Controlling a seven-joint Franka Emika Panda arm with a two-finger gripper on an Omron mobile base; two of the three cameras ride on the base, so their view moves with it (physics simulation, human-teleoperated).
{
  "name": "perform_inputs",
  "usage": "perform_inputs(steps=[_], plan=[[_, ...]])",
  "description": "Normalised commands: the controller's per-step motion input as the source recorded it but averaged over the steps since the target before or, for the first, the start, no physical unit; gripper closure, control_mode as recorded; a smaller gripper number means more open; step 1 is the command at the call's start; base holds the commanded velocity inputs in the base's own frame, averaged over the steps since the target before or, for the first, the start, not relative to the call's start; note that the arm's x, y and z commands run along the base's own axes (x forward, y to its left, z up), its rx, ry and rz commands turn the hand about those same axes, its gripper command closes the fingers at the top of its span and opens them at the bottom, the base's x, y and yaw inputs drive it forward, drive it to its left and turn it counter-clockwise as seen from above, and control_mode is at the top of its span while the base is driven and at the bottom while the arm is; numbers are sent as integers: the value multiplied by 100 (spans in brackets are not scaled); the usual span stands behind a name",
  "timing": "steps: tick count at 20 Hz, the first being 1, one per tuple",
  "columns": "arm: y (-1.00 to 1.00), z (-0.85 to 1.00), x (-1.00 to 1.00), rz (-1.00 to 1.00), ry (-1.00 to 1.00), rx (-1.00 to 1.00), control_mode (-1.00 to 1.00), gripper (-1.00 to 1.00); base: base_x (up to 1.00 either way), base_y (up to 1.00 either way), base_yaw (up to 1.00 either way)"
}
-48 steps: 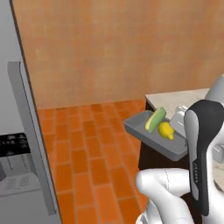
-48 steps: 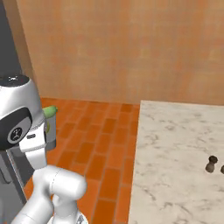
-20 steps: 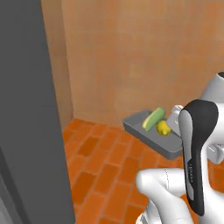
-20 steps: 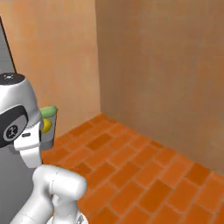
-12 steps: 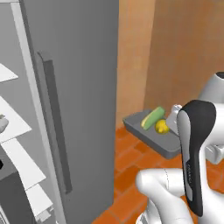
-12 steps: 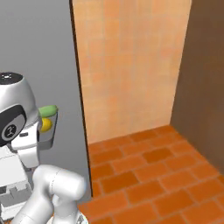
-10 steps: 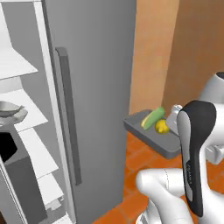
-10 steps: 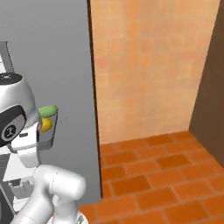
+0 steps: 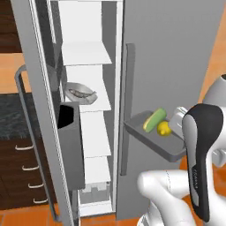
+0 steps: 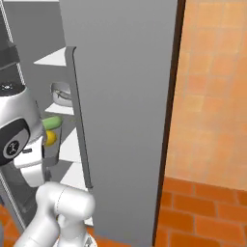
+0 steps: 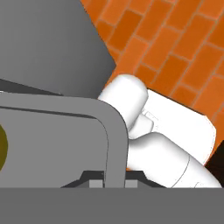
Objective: Take the meat container that has the fish and place it on the second highest rack of the freezer. Then take the vegetable container that has the corn and lemon and place it on the highest rack of the freezer.
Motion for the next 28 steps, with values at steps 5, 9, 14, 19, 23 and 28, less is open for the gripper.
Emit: perform_inputs(steps=[5,9,14,19,23,28], plan=[[0,0,0,0,0,0,100,100,69,30,25],[0,0,0,0,0,0,100,100,10,72,0],[3,24,2,-12,-1,0,-100,100,6,27,-4],[3,61,10,-27,-1,1,-100,100,0,0,0],[9,38,30,-25,-3,0,-100,100,0,0,0],[0,24,32,-19,-16,1,-100,100,0,0,0]])
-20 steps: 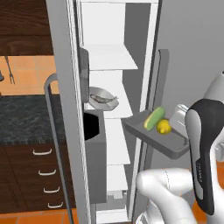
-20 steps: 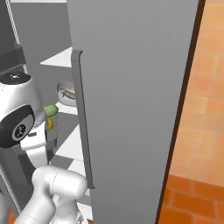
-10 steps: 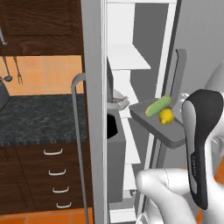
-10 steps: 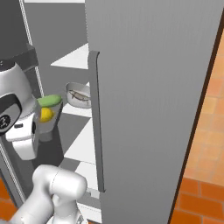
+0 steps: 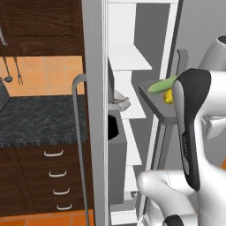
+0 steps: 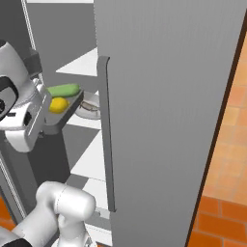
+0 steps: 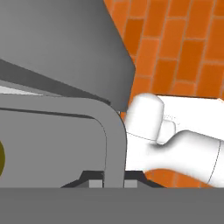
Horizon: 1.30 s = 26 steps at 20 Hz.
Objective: Take the meat container that has the fish and place it on the second highest rack of the freezer. Then take the vegetable container that has the corn and lemon and place it on the highest rack of the freezer.
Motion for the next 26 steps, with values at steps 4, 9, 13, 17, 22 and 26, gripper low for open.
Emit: perform_inputs(steps=[4,9,13,17,22,26], plan=[[4,21,49,0,-23,8,-100,100,0,0,0],[12,4,80,0,-19,5,-100,100,0,0,0],[29,4,93,-3,-1,0,-100,100,0,0,0],[6,17,100,-4,0,0,-100,100,0,0,0],[0,16,100,-1,0,0,-100,100,0,0,0],[0,0,100,0,-1,0,-100,100,0,0,0]])
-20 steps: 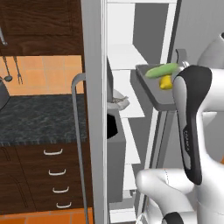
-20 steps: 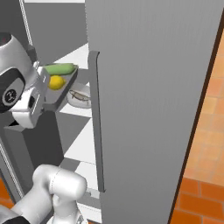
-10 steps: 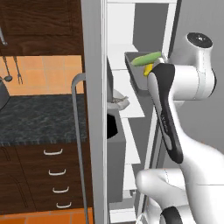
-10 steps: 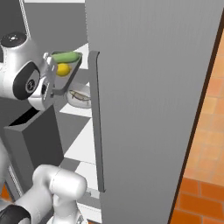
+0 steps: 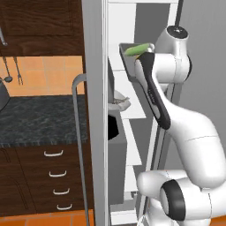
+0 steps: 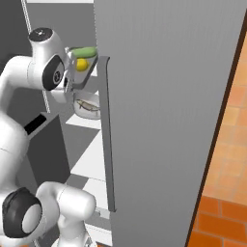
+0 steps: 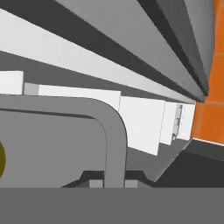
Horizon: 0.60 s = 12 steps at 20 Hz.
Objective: Take the meat container that has the fish and place it on the second highest rack of the freezer. Then take the vegetable container that has the corn and lemon and place it on the highest rack of the freezer.
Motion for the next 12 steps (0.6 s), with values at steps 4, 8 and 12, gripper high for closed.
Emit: perform_inputs(steps=[4,8,12], plan=[[0,0,95,0,-4,0,-100,100,0,0,0],[0,0,91,0,-5,0,-100,100,0,0,0],[-1,0,88,0,-6,0,-100,100,0,0,0]])
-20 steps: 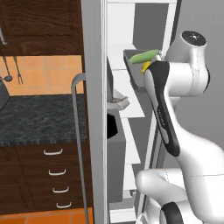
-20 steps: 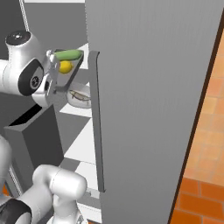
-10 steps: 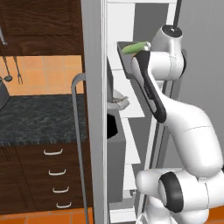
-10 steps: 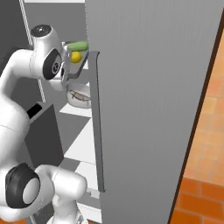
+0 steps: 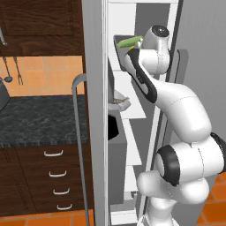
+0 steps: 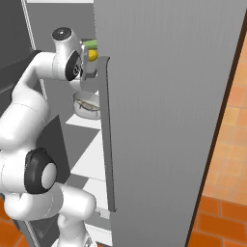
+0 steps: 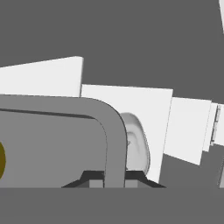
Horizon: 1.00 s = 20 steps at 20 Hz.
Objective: Take the meat container that has the fish and place it on the second highest rack of the freezer. Then take the vegetable container that has the corn and lemon and place it on the highest rack of the freezer.
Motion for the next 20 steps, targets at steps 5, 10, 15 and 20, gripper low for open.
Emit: perform_inputs(steps=[5,10,15,20], plan=[[0,0,97,0,-1,0,-100,100,0,0,0],[0,-7,93,-3,0,0,-100,100,0,0,0],[0,-8,83,-2,0,0,-100,-100,0,0,0],[0,-1,13,0,-11,0,-100,-100,0,0,0]])
